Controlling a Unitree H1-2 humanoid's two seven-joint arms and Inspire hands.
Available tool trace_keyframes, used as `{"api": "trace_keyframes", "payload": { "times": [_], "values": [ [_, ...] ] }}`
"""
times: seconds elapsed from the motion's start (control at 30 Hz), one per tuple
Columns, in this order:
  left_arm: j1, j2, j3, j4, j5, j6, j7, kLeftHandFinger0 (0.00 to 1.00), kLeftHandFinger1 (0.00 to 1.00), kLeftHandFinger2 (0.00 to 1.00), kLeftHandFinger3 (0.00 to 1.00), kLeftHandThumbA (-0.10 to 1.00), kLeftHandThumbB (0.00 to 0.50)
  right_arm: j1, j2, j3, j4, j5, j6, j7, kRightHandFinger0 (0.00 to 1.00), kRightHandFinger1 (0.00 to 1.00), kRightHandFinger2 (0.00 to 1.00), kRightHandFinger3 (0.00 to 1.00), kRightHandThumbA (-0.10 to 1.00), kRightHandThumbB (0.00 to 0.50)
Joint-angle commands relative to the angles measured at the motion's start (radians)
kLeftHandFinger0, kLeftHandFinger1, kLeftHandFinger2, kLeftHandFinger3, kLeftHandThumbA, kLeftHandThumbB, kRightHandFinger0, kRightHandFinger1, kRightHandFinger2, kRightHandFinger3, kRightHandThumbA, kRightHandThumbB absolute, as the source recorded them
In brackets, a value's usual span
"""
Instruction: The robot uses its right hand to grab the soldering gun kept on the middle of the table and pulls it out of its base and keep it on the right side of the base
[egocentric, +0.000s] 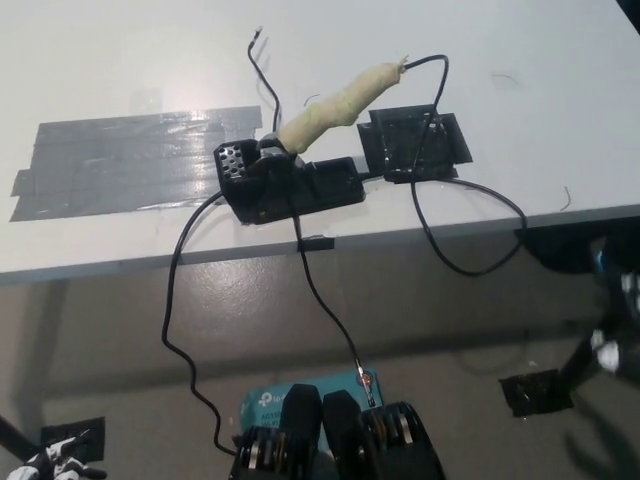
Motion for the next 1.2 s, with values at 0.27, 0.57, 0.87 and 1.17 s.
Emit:
{"api": "trace_keyframes", "payload": {
  "times": [0.27, 0.57, 0.87, 1.17],
  "values": [
    [-0.005, 0.006, 0.000, -0.045, -0.014, 0.024, -0.014, 0.33, 0.42, 0.49, 0.72, 0.59, 0.204, -0.615, 0.000, 0.216, -0.121, -0.311, 0.192, 0.105, 1.00, 1.00, 1.00, 1.00, 0.59, 0.323],
    [-0.010, 0.005, -0.006, -0.051, -0.014, 0.027, -0.020, 0.31, 0.35, 0.40, 0.68, 0.59, 0.209, -0.924, 0.056, 0.454, 0.138, -0.462, 0.044, 0.155, 1.00, 1.00, 1.00, 1.00, 0.66, 0.411],
    [-0.013, 0.007, -0.004, -0.046, -0.021, 0.021, -0.026, 0.30, 0.35, 0.40, 0.69, 0.70, 0.218, -1.104, 0.143, 0.600, 0.423, -0.557, -0.025, 0.116, 1.00, 1.00, 1.00, 1.00, 0.64, 0.450],
    [-0.020, -0.001, -0.025, -0.053, -0.002, 0.027, -0.027, 0.33, 0.37, 0.42, 0.68, 0.65, 0.184, -1.108, 0.222, 0.694, 0.604, -0.602, -0.050, 0.184, 1.00, 1.00, 1.00, 1.00, 0.63, 0.427]
  ]
}}
